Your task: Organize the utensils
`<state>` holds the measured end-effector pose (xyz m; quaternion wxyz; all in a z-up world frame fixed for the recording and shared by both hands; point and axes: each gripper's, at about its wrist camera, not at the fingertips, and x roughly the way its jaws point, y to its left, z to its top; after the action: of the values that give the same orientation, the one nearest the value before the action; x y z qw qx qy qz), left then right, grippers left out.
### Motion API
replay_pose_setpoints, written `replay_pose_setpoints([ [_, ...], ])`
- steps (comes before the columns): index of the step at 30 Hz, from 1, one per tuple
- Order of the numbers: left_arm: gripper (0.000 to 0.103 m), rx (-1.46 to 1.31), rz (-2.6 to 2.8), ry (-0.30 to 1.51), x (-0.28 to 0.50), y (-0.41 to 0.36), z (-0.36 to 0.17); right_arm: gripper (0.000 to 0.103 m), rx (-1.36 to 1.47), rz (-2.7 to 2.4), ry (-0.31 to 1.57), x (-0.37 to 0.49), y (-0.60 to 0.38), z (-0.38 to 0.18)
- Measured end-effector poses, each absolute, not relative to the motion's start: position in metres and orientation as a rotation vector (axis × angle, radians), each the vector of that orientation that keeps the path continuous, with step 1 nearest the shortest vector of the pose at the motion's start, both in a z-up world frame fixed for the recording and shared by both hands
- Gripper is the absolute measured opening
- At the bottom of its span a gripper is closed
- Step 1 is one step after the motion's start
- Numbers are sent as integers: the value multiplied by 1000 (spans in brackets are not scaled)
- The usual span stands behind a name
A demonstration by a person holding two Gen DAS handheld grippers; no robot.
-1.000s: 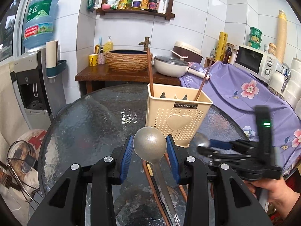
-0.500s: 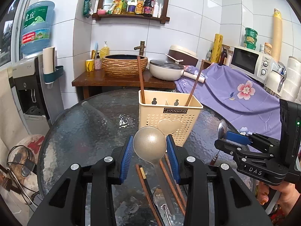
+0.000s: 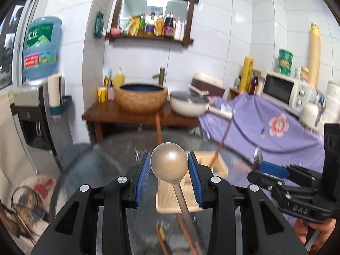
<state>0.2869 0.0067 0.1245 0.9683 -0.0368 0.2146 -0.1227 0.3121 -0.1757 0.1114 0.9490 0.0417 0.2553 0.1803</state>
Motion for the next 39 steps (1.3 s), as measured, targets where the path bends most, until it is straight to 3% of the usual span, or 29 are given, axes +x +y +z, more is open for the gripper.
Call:
replay_pose_setpoints([
  [5,35,-65,-206,342,323,-6,171,45,75,327,432,335,-172,167],
  [9,35,-28,-133,290,349,-18,175,45,84,280,399,356,-171,184],
  [21,35,9,-114,359,371,-27,86,45,-24,220,450,387,-160,97],
  [36,35,64,-157,434,368,-32,45,46,-36,230,516,388,-164,49],
  [39,39,54,-165,427,364,-30,46,57,-20,229,508,387,-167,51],
])
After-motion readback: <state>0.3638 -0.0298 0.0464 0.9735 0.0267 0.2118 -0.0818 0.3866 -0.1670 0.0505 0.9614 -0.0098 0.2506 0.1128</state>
